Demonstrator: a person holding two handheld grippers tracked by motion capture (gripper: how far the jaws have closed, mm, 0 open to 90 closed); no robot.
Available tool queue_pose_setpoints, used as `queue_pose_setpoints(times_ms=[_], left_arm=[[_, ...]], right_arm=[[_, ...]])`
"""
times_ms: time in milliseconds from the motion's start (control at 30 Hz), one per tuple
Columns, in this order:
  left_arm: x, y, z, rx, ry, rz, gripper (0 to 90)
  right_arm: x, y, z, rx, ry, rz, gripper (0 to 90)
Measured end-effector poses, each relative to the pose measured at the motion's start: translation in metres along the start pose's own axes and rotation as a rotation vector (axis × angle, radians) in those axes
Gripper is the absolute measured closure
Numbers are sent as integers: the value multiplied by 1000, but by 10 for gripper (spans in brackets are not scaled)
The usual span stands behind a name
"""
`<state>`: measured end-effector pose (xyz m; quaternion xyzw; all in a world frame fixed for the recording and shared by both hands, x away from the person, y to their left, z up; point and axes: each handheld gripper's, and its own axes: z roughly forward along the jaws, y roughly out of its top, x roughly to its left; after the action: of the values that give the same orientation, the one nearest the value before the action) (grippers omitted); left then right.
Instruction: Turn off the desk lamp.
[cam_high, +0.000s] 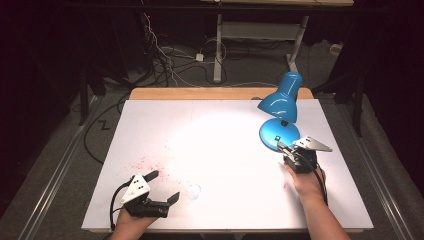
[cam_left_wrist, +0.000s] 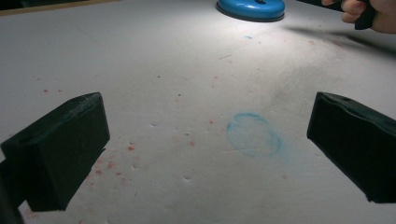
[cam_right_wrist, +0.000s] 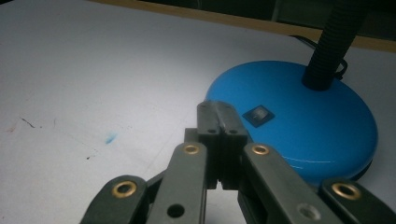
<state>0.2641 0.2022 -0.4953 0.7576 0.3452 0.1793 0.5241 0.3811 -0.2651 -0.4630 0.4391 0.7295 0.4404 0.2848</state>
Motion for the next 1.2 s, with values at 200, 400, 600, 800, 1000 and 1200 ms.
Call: queue_pose_setpoints(times_ms=[200, 400, 600, 800, 1000, 1200], left_arm=[[-1, 0, 2, 9, -8, 2, 0], [-1, 0, 1, 7, -8, 9, 0], [2, 0, -1, 0, -3, -2, 0], [2, 0, -1, -1, -3, -5, 0], [3, 0, -2, 0, -5, -7, 0], [3, -1, -2, 1, -3, -9, 0]], right_arm=[[-8, 3, 8, 4, -15, 29, 900], [-16, 5, 18, 18, -33, 51, 900], [-21, 9, 26, 30, -47, 57, 900], [-25, 11, 36, 49, -65, 65, 900], [-28, 11, 42, 61, -69, 68, 900], [-29, 9, 45, 69, -71, 73, 900]])
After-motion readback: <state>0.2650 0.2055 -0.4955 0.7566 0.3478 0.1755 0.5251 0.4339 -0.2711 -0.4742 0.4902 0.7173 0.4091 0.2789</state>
